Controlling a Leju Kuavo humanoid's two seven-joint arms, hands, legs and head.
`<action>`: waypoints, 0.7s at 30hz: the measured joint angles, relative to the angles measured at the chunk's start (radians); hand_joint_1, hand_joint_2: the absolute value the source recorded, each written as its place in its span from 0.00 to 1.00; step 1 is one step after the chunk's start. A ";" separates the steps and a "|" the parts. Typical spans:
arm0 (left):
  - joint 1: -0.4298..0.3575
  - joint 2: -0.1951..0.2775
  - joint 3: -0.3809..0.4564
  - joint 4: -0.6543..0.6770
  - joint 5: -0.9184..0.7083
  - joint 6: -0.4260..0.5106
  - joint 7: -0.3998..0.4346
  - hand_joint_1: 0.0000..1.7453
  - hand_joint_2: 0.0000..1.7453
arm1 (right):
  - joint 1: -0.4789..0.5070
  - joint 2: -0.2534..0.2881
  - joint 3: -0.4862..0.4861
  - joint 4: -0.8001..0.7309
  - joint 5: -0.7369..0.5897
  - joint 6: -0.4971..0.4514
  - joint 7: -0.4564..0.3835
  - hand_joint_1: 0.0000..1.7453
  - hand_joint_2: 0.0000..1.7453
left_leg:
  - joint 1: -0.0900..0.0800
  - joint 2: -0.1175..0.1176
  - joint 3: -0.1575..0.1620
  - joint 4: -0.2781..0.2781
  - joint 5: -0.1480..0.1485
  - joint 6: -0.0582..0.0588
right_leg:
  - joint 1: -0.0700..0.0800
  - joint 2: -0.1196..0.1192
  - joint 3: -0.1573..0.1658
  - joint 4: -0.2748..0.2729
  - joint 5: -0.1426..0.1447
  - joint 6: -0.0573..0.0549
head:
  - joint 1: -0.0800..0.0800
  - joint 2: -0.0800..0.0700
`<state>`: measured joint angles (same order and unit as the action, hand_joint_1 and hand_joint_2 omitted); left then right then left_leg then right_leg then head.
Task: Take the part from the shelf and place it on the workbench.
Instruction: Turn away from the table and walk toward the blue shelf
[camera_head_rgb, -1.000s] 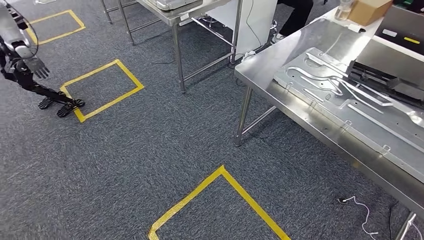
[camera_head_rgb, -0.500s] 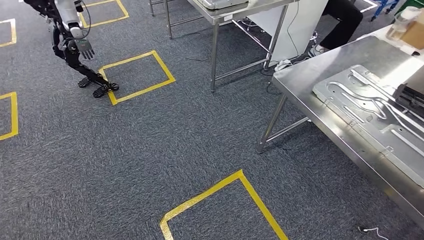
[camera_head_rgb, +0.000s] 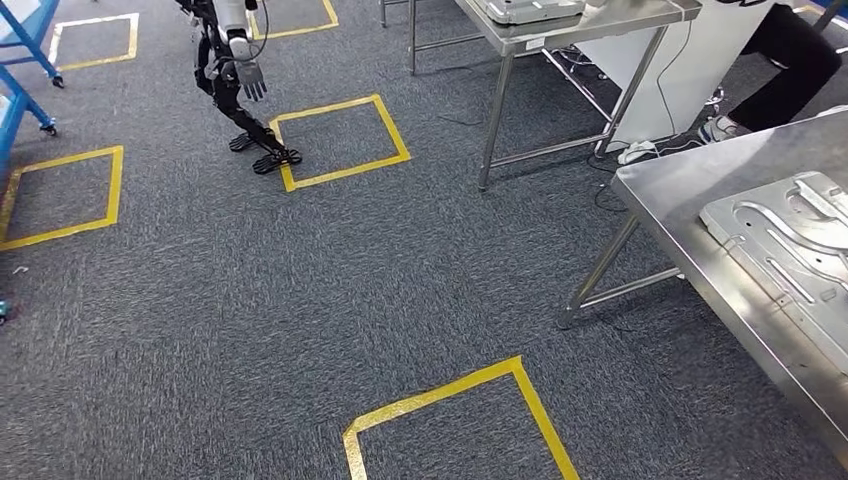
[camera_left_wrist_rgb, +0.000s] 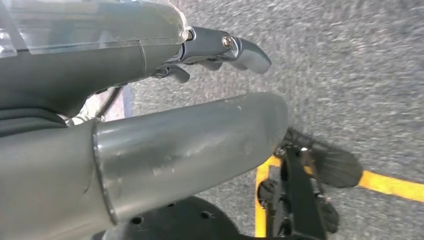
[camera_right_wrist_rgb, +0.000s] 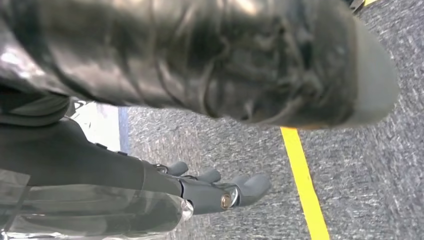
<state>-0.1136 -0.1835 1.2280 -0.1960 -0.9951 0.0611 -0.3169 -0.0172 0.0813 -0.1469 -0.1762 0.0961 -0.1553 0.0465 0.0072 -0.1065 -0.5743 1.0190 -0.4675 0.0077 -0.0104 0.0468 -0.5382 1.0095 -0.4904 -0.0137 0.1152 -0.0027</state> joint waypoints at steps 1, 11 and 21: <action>0.001 0.000 0.000 0.000 0.000 0.000 0.000 0.00 0.00 | 0.002 0.000 0.000 0.000 0.000 0.001 0.000 0.00 0.00 | -0.001 0.023 -0.012 0.025 -0.018 -0.004 | -0.002 -0.014 0.005 -0.006 0.002 -0.007 | 0.000 0.000; -0.009 -0.003 0.001 0.004 0.017 0.016 0.000 0.00 0.00 | 0.009 -0.003 -0.010 0.000 -0.006 0.006 -0.011 0.00 0.00 | 0.002 0.155 0.018 0.004 -0.012 -0.011 | 0.006 -0.142 0.017 -0.006 -0.012 0.001 | 0.000 0.000; -0.017 -0.017 0.001 0.004 0.020 0.047 0.000 0.00 0.00 | 0.008 -0.007 -0.015 -0.001 -0.019 0.018 -0.003 0.00 0.00 | -0.003 0.069 0.024 -0.029 0.010 0.034 | -0.005 -0.050 -0.108 0.276 -0.150 0.036 | 0.000 0.000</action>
<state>-0.1310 -0.2006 1.2288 -0.1915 -0.9752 0.1085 -0.3171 -0.0097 0.0747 -0.1623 -0.1773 0.0771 -0.1373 0.0436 0.0039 -0.0374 -0.5503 0.9903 -0.4576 0.0416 -0.0154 -0.0036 -0.6464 1.2853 -0.6403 0.0223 0.1151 -0.0027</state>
